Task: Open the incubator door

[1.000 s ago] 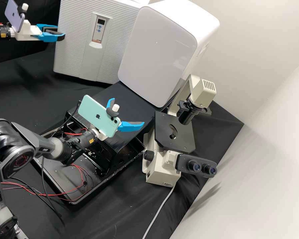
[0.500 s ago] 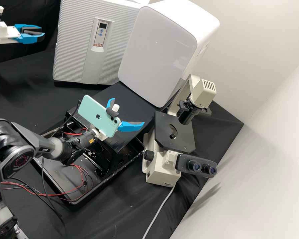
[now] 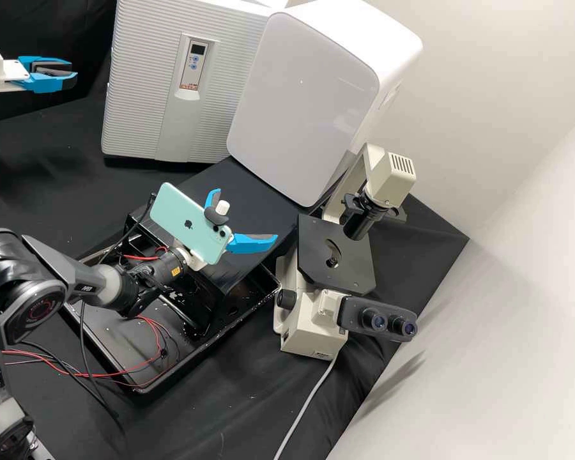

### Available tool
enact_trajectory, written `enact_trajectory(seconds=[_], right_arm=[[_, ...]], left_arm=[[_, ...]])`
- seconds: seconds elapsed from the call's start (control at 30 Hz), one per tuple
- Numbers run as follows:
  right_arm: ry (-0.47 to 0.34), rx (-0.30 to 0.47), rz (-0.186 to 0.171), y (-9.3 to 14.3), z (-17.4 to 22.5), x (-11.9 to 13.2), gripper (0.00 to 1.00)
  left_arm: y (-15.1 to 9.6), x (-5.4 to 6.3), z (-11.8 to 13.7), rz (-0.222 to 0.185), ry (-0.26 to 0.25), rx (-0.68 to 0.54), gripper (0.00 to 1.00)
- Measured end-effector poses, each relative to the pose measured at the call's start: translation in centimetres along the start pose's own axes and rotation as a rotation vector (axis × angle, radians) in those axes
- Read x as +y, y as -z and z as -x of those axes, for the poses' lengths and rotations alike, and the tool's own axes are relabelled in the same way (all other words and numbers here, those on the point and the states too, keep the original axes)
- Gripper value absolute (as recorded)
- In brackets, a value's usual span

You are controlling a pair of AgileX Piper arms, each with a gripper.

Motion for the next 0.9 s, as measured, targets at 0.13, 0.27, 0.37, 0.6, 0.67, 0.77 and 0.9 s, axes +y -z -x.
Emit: enact_trajectory(seconds=[0.13,0.27,0.37,0.6,0.67,0.77,0.9], right_arm=[[0.0,0.0,0.0,0.0,0.0,0.0,1.0],[0.0,0.0,0.0,0.0,0.0,0.0,1.0],[0.0,0.0,0.0,0.0,0.0,0.0,1.0],[0.0,0.0,0.0,0.0,0.0,0.0,1.0],[0.0,0.0,0.0,0.0,0.0,0.0,1.0],[0.0,0.0,0.0,0.0,0.0,0.0,1.0],[0.0,0.0,0.0,0.0,0.0,0.0,1.0]], left_arm=[[1.1,-0.1,-0.7,-0.004,-0.016,0.065,0.0],[2.6,0.2,-1.9,-0.043,-0.033,0.131,0.0],[3.9,0.6,-2.9,-0.058,-0.046,0.187,0.0],[5.6,1.7,-5.6,-0.095,-0.066,0.247,0.0],[5.6,2.1,-6.4,-0.108,-0.072,0.24,0.0],[5.3,2.6,-7.4,-0.118,-0.08,0.223,0.0],[4.2,2.7,-8.7,-0.151,-0.067,0.163,0.0]])
